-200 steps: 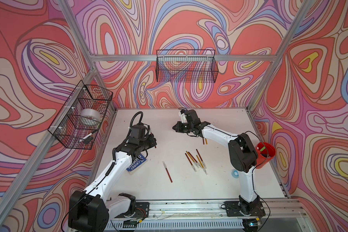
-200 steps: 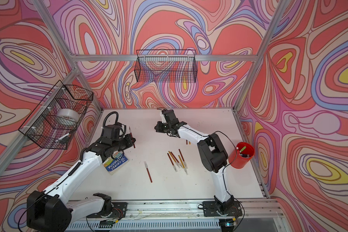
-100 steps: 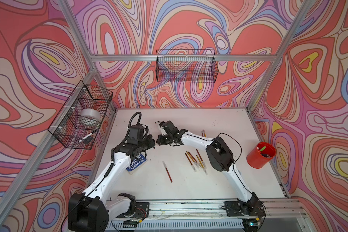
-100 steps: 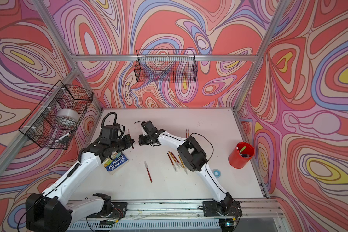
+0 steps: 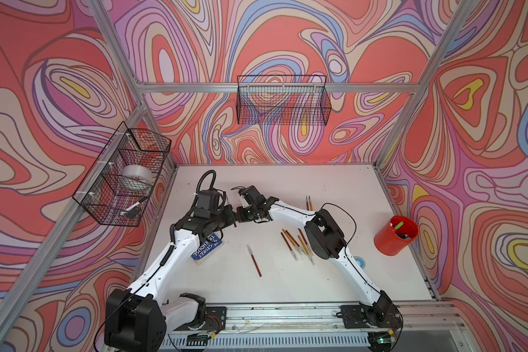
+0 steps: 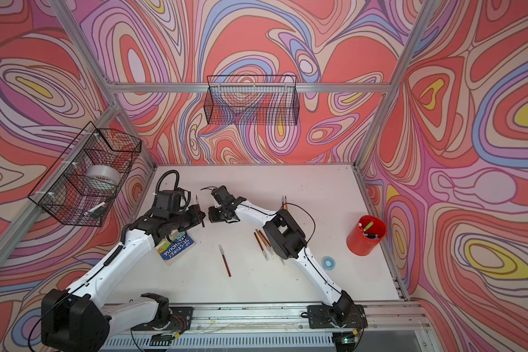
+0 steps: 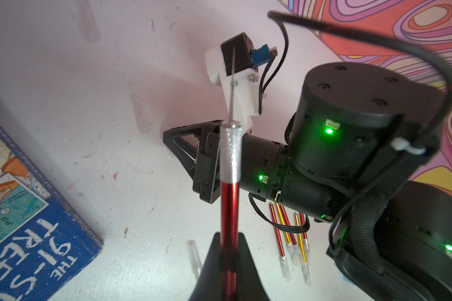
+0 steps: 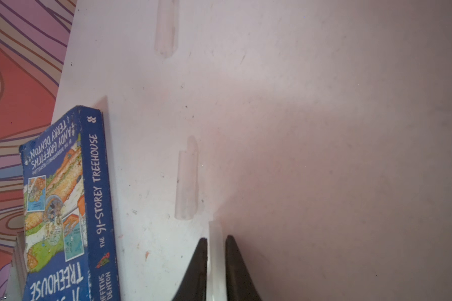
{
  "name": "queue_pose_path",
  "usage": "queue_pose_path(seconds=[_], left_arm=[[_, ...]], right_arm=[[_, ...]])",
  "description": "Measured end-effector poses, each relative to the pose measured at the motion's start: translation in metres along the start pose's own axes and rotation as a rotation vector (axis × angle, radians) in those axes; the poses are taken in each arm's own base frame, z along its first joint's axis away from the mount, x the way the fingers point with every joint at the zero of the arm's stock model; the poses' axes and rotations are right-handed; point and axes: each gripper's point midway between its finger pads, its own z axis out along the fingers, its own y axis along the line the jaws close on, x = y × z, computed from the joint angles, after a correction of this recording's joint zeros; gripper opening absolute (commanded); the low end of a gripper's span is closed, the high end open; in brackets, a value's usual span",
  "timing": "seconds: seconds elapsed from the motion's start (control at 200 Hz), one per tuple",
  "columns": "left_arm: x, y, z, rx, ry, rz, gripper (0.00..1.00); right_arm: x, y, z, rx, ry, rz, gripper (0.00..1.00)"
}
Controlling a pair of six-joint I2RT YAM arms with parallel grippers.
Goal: Remove protective caps from carving knives
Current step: Place the protective sleeve at the center of the board.
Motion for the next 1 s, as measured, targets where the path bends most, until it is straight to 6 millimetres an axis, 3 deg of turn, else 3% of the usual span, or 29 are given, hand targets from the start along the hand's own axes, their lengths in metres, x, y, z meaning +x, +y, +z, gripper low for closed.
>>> queue_pose_path(seconds=[0.085, 0.305, 0.471, 0.606, 0.786, 1.002], left_arm=[[0.001, 0.0, 0.002, 0.002, 0.008, -0.001, 0.0], [0.003, -0.001, 0.003, 0.01, 0.021, -0.003, 0.0], [0.003, -0.004, 0.003, 0.022, 0.029, -0.002, 0.0], [-0.005, -0.017, 0.001, 0.058, 0.026, 0.004, 0.0], [-0.007, -0.034, 0.005, 0.114, 0.044, 0.017, 0.0], [0.012, -0.085, 0.019, 0.194, 0.125, 0.129, 0.0]], right_arm=[[-0.001, 0.002, 0.0, -0.006, -0.003, -0.002, 0.29], [-0.001, 0.002, -0.002, -0.007, -0.01, -0.012, 0.3], [0.004, -0.006, -0.025, 0.017, -0.009, -0.003, 0.29], [-0.015, -0.014, -0.067, 0.026, -0.07, 0.017, 0.29], [-0.056, -0.033, -0.144, 0.026, -0.219, 0.053, 0.29], [-0.065, -0.03, -0.215, -0.006, -0.318, 0.066, 0.29]])
